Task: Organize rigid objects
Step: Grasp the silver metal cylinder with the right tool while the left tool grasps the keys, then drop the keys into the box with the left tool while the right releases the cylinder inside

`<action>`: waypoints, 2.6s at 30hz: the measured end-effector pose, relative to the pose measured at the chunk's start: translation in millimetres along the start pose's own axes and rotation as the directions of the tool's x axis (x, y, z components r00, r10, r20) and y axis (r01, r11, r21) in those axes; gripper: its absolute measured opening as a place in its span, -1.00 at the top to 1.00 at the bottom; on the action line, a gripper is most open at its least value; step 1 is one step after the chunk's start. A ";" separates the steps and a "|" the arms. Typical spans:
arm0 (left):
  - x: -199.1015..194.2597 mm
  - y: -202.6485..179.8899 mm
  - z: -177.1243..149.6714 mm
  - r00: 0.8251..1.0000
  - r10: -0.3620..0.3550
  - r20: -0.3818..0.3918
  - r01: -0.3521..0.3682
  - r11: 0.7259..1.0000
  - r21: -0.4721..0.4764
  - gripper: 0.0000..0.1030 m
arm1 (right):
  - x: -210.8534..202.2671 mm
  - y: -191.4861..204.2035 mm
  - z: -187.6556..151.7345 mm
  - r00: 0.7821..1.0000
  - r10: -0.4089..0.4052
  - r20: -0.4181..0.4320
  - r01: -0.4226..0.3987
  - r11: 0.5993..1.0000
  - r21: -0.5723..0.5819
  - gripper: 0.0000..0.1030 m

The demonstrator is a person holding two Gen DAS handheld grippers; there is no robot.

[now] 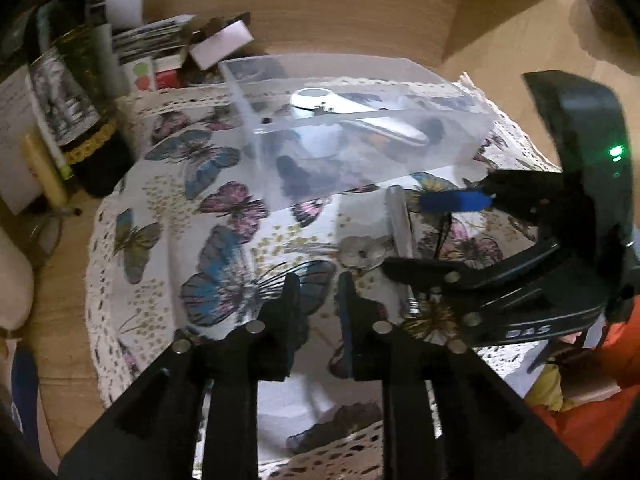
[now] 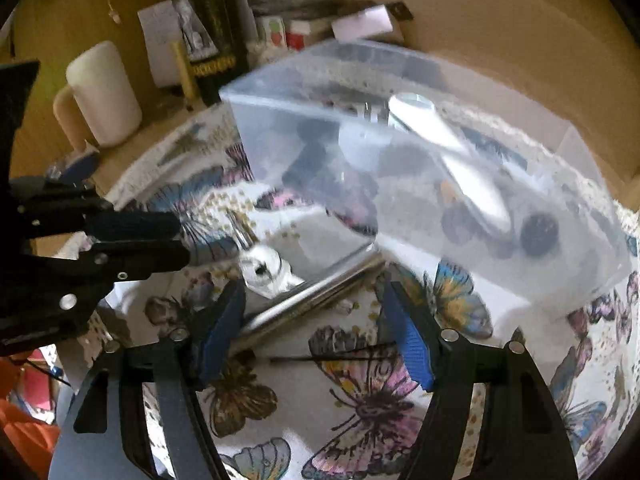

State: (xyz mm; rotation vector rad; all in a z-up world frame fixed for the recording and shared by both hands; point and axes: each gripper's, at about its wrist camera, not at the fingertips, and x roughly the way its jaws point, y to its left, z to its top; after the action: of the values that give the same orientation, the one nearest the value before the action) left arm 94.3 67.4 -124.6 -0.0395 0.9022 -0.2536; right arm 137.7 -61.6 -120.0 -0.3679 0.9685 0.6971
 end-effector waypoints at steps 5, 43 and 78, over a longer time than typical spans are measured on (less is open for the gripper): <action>9.0 -13.5 6.4 1.000 -0.025 -0.016 0.025 0.999 0.029 0.40 | -4.6 -10.0 -7.5 0.999 -0.032 -0.001 0.032 0.999 0.008 0.64; 6.7 -35.7 31.3 0.996 0.073 0.043 -0.075 0.996 0.040 -0.16 | -83.9 -67.4 -38.9 0.968 -0.132 0.212 0.110 0.987 0.116 0.72; -9.4 -1.9 132.0 0.979 0.060 0.194 -0.048 0.997 -0.064 -0.16 | -94.6 -93.0 78.6 0.908 -0.194 0.370 0.147 0.977 0.153 0.72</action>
State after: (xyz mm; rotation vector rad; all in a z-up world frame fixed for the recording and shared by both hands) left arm 191.4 58.2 -35.1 -0.0933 0.7131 -0.1688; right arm 214.9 -119.4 0.3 -0.1943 0.5929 0.5207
